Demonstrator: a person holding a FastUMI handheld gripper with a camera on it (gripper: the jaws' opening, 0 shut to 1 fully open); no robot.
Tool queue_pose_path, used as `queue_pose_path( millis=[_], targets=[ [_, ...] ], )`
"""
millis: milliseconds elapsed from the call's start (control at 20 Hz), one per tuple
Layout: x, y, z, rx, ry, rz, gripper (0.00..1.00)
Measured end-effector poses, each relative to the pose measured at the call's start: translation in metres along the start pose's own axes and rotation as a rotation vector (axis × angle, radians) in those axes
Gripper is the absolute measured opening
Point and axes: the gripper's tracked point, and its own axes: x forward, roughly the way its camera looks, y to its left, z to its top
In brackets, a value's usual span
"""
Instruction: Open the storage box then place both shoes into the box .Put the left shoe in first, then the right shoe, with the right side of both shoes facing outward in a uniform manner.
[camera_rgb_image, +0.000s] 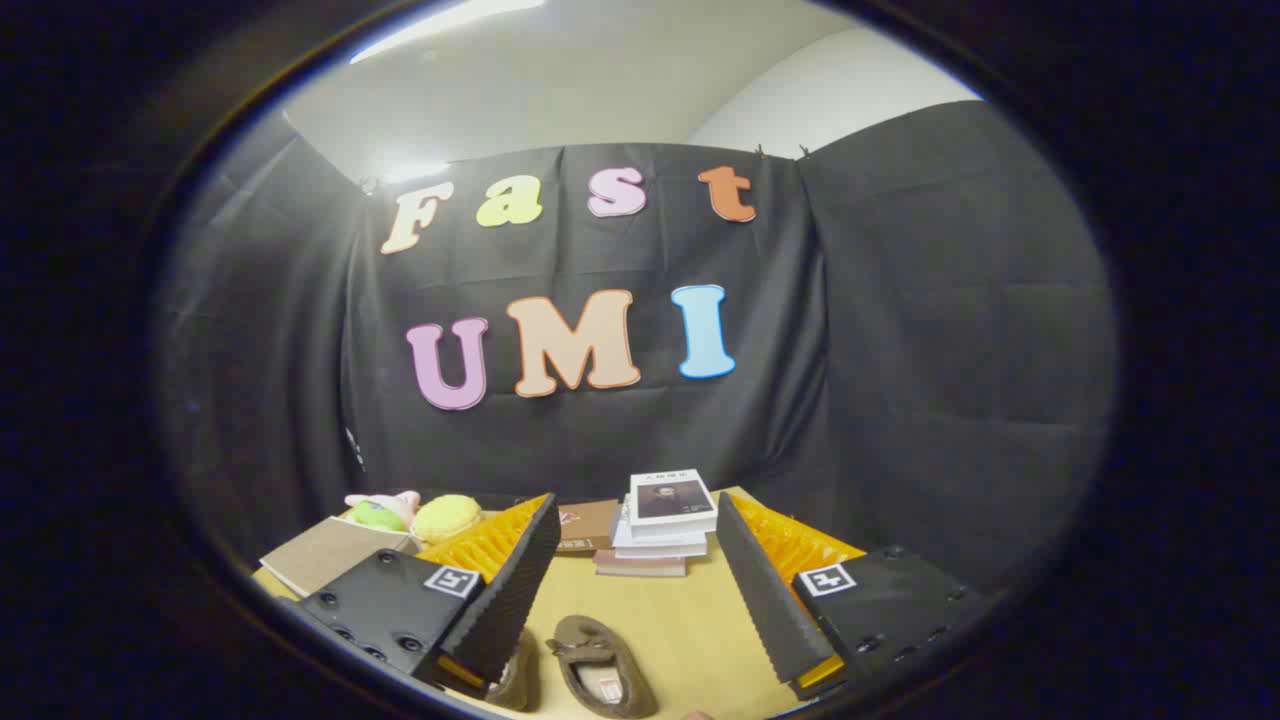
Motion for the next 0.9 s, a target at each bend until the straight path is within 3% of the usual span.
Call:
queue_pose_path(
  millis=[400, 900],
  targets=[
    [-0.008, -0.014, 0.009, -0.036, -0.007, -0.056, 0.99],
    [-0.003, 0.001, 0.02, -0.051, -0.014, -0.038, 0.99]
  ],
)
